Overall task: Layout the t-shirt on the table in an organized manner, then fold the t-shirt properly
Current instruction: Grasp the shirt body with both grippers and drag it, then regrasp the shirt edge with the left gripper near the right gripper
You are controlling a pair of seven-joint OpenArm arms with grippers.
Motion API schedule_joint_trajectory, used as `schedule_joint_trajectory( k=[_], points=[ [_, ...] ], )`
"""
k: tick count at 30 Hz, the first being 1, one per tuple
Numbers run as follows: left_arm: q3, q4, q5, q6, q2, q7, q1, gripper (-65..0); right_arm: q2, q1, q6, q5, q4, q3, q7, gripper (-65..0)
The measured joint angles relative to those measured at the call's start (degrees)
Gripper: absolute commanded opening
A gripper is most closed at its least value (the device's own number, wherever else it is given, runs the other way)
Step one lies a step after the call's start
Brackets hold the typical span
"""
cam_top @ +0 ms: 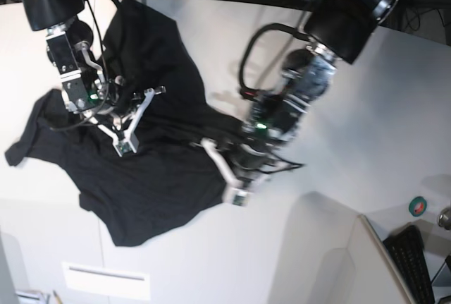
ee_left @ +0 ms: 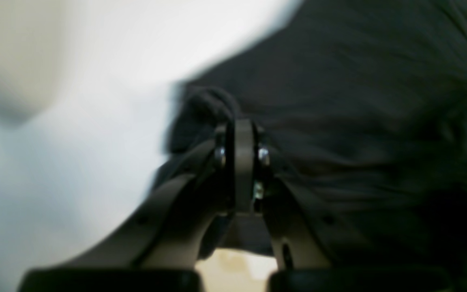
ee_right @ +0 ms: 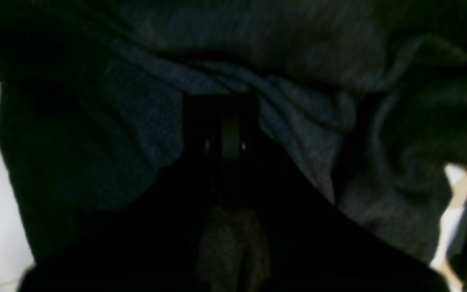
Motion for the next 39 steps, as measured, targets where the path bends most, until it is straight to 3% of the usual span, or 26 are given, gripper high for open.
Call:
schedule_joint_trajectory(
  k=[4, 8, 15, 20, 25, 28, 31, 39],
  points=[
    [3.34, -4.5, 6.45, -0.13, 6.27, 0.37, 0.44, -65.0, 2.05, -1.79, 1.09, 1.44, 0.13, 0.04, 3.8, -65.0],
    [9.2, -5.11, 8.33, 0.42, 7.41, 0.39, 0.37, -65.0, 4.44, -3.15, 1.86, 2.6, 0.22, 0.04, 6.67, -65.0],
    [16.11, -11.93, 8.35, -0.07, 11.32, -0.22, -0.68, -65.0, 4.44, -3.13, 1.84, 2.29, 0.22, 0.09, 6.49, -65.0],
    [21.14, -14.16, 8.09, 0.92, 11.47, -1.07, -0.85, -65.0, 4.42, -3.02, 2.05, 1.4, 0.22, 0.04, 6.49, -65.0],
    [23.56, -13.68, 9.18, -4.09, 9.09, -1.22, 0.35, -65.0, 4.57, -2.99, 2.86, 1.25, 0.22, 0.09, 6.27, -65.0],
    [23.56, -12.46, 8.02, -4.81, 5.79, 0.46, 1.92, -49.7, 4.5, -2.97, 2.36, 1.42, 0.22, 0.09, 6.12, -65.0],
    [19.12, -5.99, 7.69, -5.46, 3.96, 0.83, 3.96, -40.8, 4.44, -2.99, 2.29, 1.44, 0.22, 0.11, 6.03, -65.0],
    [-9.81, 12.09, 8.24, -4.72, 0.09, 0.09, 13.6, -40.5, 4.46, -3.1, 2.27, 1.62, 0.22, 0.22, 6.1, -65.0]
  ],
)
